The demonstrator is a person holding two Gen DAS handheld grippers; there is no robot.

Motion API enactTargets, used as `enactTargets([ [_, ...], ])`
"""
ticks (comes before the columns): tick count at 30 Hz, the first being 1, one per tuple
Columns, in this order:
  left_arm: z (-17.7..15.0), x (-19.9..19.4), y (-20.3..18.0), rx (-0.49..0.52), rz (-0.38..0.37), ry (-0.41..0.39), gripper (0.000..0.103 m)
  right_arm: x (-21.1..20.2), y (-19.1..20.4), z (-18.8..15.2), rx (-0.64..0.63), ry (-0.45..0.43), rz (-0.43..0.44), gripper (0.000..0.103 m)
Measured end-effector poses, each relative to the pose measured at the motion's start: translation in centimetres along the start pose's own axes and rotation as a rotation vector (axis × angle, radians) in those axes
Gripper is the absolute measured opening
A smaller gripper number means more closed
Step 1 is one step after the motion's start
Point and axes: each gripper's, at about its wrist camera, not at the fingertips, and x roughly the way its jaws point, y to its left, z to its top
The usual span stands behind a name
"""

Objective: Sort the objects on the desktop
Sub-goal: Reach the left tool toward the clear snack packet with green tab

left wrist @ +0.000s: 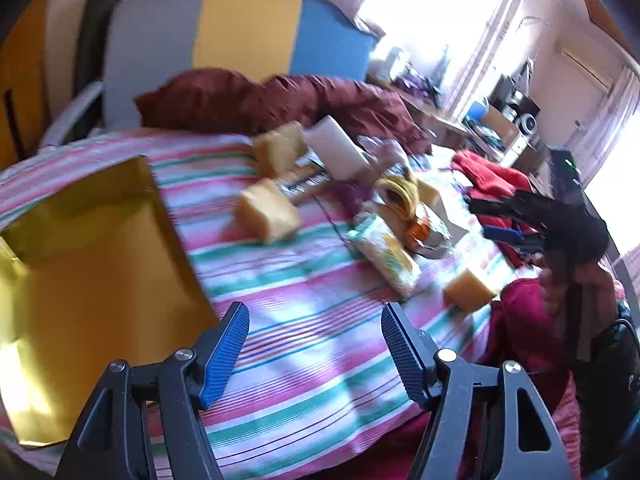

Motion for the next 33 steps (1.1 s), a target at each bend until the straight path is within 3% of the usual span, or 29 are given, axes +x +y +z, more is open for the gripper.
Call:
enactTargets([
  [5, 1.2, 3.6, -1.3, -0.031, -0.056, 0.089, 0.07, 4.0, -1.6, 1.9, 0.092, 0.084, 0.011, 0.079],
  [9, 1.9, 6.5, -2.2, -0.051, -0.055, 0.136, 0.07, 6.3, -2.3, 2.9, 0.135, 0.122, 0.02, 0.083],
  [15, 3.6, 10.0, -3.7, -0.09, -0.063, 0.157, 0.07, 8.7, -1.8, 2.7, 0.088, 0.191, -0.065, 0.083],
  [24, 4.8, 14.3, -5.6, -0.156, -0.017, 0.191, 0.079, 8.0, -1.3, 2.2, 0.007, 0.181, -0.125, 0.062],
  [31, 5.4, 16.7, -6.5, -0.202, 0.019, 0.224, 0.08, 7.6, -1.2, 1.6, -0.022, 0.19, -0.139, 0.06],
  [33, 5.6, 17.5, -6.4, -0.2, 0.064, 0.235, 0.08, 7.2, -1.3, 1.5, -0.024, 0.182, -0.144, 0.06],
])
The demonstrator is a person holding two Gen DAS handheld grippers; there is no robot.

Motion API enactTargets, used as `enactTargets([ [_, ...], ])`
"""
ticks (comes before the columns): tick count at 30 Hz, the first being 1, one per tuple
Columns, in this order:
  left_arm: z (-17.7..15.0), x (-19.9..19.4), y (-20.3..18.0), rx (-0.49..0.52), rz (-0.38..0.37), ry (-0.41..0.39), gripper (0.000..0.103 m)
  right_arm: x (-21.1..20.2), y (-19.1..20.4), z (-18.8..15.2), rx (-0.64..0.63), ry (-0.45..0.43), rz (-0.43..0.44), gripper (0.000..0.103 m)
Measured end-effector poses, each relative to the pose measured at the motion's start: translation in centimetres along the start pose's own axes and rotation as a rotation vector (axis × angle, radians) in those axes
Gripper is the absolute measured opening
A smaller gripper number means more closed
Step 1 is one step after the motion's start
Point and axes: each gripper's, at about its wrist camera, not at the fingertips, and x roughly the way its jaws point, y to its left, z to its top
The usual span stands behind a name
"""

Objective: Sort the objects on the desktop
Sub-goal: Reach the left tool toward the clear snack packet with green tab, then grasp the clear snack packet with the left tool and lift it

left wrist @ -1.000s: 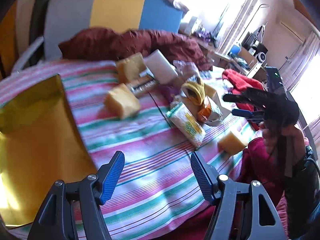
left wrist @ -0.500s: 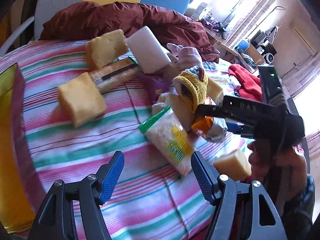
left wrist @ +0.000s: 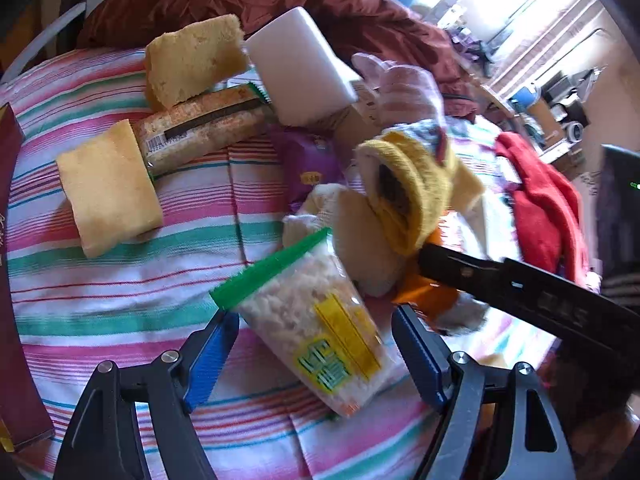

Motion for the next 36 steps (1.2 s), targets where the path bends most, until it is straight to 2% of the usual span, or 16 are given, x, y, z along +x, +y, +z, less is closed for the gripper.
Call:
enactTargets([
  [2, 0.1, 0.8, 0.1, 0.003, 0.025, 0.021, 0.08, -0.2, -0.1, -0.2, -0.001, 0.0, 0.008, 0.06],
  [4, -0.1, 0.8, 0.1, 0.04, 0.026, 0.006, 0.079, -0.2, 0.0, -0.5, -0.019, 0.004, 0.006, 0.06],
  [7, -0.7, 0.5, 0.3, 0.096, 0.036, 0.0, 0.065, -0.4, 0.3, -0.9, -0.049, 0.007, 0.004, 0.06],
  [9, -1.1, 0.1, 1.0, 0.113, 0.014, -0.002, 0.062, -0.6, 0.4, -1.3, -0.061, 0.007, 0.007, 0.06],
  [13, -2.3, -1.0, 1.8, 0.165, 0.018, -0.011, 0.06, -1.2, -0.2, -2.0, -0.056, 0.003, 0.015, 0.06],
  [21, -4.8, -5.3, 3.6, 0.203, 0.004, -0.081, 0.055, -4.4, -1.9, -3.5, -0.015, -0.111, 0.078, 0.059],
  [23, -5.2, -6.9, 4.1, 0.219, -0.002, -0.113, 0.052, -4.8, -1.1, -2.8, -0.023, -0.147, 0.095, 0.059],
  [24, -5.3, -7.6, 4.2, 0.225, -0.003, -0.13, 0.05, -4.7, 1.1, -2.2, -0.037, -0.172, 0.094, 0.059],
  [27, -5.9, -10.1, 5.5, 0.228, -0.017, -0.168, 0.037, -6.1, 1.8, -1.2, -0.065, -0.222, 0.064, 0.059],
  [30, -6.2, -10.8, 6.2, 0.235, -0.001, -0.189, 0.035, -7.0, 2.0, -1.4, -0.09, -0.268, 0.07, 0.059],
  [33, -6.1, -10.4, 6.5, 0.21, -0.021, -0.173, 0.034, -5.0, 3.6, 0.3, -0.133, -0.243, 0.093, 0.059],
  [36, -6.4, -10.4, 6.0, 0.237, -0.018, -0.186, 0.032, -4.9, 4.7, 0.1, -0.192, -0.234, 0.137, 0.059],
])
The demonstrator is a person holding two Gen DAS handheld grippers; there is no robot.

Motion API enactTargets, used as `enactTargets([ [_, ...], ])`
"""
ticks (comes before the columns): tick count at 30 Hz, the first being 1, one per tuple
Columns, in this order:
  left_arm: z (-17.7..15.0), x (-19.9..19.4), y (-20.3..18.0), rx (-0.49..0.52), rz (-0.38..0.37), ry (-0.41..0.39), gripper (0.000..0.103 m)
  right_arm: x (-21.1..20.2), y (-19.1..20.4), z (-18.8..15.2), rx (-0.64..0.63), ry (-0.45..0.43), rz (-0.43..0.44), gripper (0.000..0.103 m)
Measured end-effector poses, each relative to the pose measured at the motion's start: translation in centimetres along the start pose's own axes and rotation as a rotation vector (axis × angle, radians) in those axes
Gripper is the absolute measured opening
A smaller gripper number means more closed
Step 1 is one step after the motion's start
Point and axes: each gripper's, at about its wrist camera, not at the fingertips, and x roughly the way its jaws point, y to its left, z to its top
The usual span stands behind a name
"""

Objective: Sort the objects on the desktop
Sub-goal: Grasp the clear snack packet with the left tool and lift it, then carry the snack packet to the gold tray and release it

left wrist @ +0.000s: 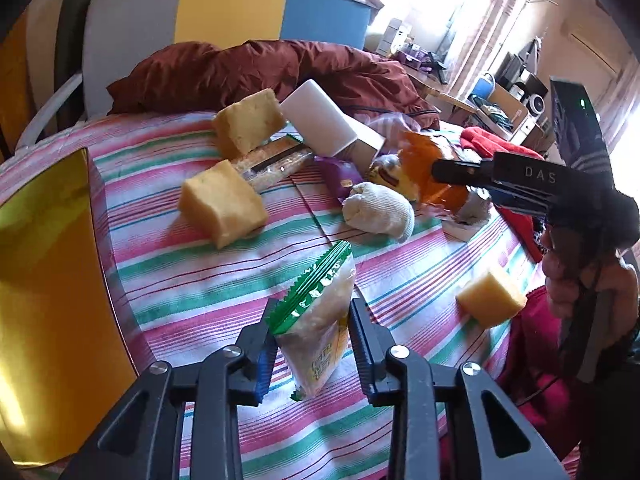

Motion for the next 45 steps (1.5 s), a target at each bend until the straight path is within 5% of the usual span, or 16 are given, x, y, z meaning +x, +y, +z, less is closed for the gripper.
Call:
enactTargets([
  [7, -0.1, -1.3, -0.2, 0.014, -0.019, -0.028, 0.03, -0.1, 2.7, -0.4, -0.091, -0.025, 0.122, 0.059],
  [14, 0.0, -5.8, 3.3, -0.077, -0.023, -0.12, 0.029, -0.2, 6.8, -1.3, -0.13, 0.011, 0.198, 0.059],
  [21, -0.6, -11.9, 12.0, -0.225, 0.109, -0.226, 0.029, 2.1, 17.2, -2.4, -0.273, 0.11, 0.341, 0.059],
  [26, -0.9, -13.3, 19.7, -0.339, 0.27, -0.208, 0.029, 5.7, 25.8, -3.4, -0.38, 0.206, 0.389, 0.059],
  [31, -1.0, -14.1, 26.2, -0.45, 0.391, -0.215, 0.048, 8.4, 31.6, -2.2, -0.332, 0.162, 0.456, 0.066],
  [36, -3.7, -15.7, 28.1, -0.539, 0.387, -0.248, 0.051, 8.7, 33.1, -2.8, -0.358, 0.161, 0.459, 0.074],
  [45, -8.0, -14.2, 24.6, -0.535, 0.307, -0.23, 0.051, 8.8, 28.8, -6.2, -0.368, 0.211, 0.348, 0.076],
])
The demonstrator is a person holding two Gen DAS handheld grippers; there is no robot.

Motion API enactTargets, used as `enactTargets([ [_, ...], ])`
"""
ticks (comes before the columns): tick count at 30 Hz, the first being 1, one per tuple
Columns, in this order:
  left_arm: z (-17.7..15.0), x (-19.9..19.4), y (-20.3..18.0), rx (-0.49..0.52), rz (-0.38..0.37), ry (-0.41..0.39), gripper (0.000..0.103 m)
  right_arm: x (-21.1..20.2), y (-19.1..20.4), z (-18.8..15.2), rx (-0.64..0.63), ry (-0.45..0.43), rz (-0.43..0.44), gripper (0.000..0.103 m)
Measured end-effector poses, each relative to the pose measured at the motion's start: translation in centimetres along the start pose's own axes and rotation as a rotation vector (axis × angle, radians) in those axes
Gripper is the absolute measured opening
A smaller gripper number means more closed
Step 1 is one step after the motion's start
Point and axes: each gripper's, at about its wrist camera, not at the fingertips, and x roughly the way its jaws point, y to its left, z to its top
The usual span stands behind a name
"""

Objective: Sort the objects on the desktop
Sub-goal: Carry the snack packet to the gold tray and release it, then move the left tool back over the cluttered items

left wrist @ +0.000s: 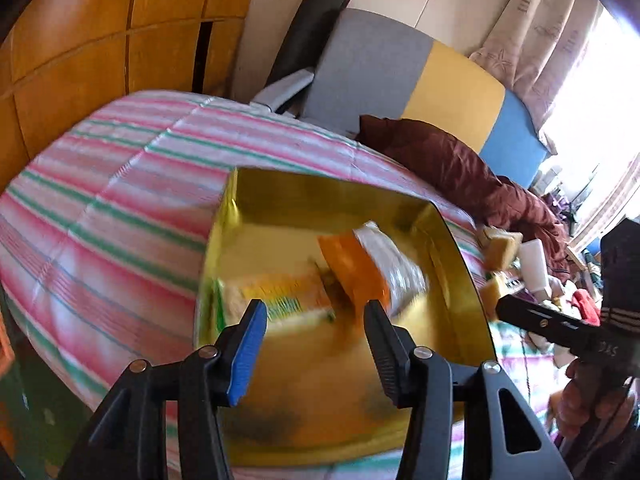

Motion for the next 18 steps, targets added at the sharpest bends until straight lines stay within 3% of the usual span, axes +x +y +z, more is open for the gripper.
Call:
enactTargets([
  [6, -1.8, -0.9, -1.9, 0.034, -0.041, -0.004, 0.057, -2.0, -1.6, -3.3, 0.005, -0.016, -0.056, 0.081],
  [18, -2.9, -1.0, -6.4, 0.129, -0.105, 0.036, 0.057, -5.7, -5.6, -4.9, 0.08, -0.049, -0.13, 0.09],
])
